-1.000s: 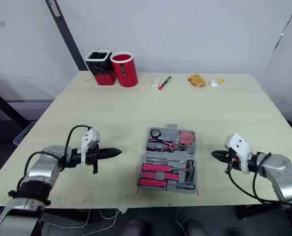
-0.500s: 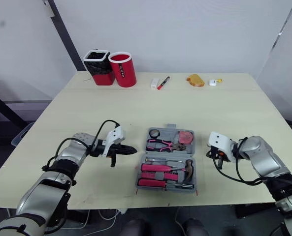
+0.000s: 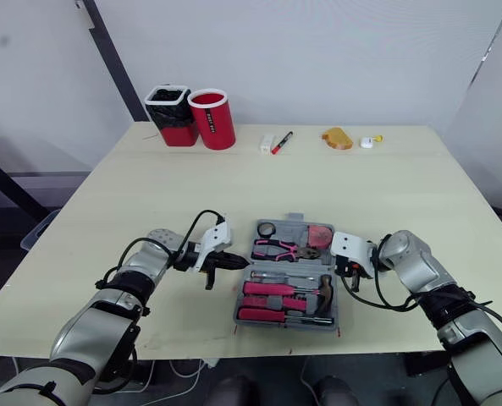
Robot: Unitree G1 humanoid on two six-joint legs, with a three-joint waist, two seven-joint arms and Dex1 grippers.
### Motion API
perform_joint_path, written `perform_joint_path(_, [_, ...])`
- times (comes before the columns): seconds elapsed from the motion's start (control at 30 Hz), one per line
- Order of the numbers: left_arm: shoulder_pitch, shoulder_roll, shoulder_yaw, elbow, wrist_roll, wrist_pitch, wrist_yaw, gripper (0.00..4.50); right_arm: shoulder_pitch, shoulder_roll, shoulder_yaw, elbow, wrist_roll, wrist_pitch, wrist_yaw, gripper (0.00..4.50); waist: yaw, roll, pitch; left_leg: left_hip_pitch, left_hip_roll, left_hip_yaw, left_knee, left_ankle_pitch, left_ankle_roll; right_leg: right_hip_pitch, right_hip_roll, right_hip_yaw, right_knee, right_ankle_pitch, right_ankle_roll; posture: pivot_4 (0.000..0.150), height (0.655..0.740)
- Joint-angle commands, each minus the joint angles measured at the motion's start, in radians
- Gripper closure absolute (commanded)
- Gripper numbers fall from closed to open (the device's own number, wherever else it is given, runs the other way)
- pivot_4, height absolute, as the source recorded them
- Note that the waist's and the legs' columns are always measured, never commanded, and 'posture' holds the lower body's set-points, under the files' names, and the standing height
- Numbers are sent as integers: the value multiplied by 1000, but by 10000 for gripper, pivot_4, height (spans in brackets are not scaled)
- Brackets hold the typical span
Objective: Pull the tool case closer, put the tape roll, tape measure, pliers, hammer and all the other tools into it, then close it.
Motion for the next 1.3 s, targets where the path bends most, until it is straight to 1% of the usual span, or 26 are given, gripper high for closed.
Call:
perform_joint_path(0.03, [36, -6, -1, -97, -20, 31, -25, 44665, -14, 20, 7, 10, -12, -40, 11, 45000, -8, 0, 0, 0, 0, 0, 0, 0, 0, 0, 0, 0, 0, 0, 0, 1500, 7400])
perform_joint_path(0.2, [107, 3, 2, -220, -34, 95, -29, 44665, -24, 44, 0, 11, -10, -58, 26, 45000, -17, 0, 0, 0, 0, -1, 0, 0, 0, 0, 0, 0, 0, 0, 0, 1500, 7400])
perform_joint_path(0.6, [206, 44, 12, -377, -43, 180, -5, 44665, -5, 48, 0, -41, -22, -47, 48, 45000, -18, 0, 0, 1, 0, -1, 0, 0, 0, 0, 0, 0, 1, 0, 0, 1500, 7400])
perform_joint_path(1.1, [291, 85, 8, -485, -61, 232, 6, 44665, 59, 44, -2, -147, -7, 48, 59, 45000, -19, 0, 0, 2, 0, -1, -1, 0, 0, 0, 0, 0, 1, 0, 0, 1500, 7400])
perform_joint_path(1.3, [309, 87, 3, -510, -67, 245, 16, 44665, 65, 42, -4, -156, -12, 55, 59, 45000, -18, 0, 0, 2, 0, -1, -1, 0, 0, 0, 0, 0, 1, 0, 0, 1500, 7400])
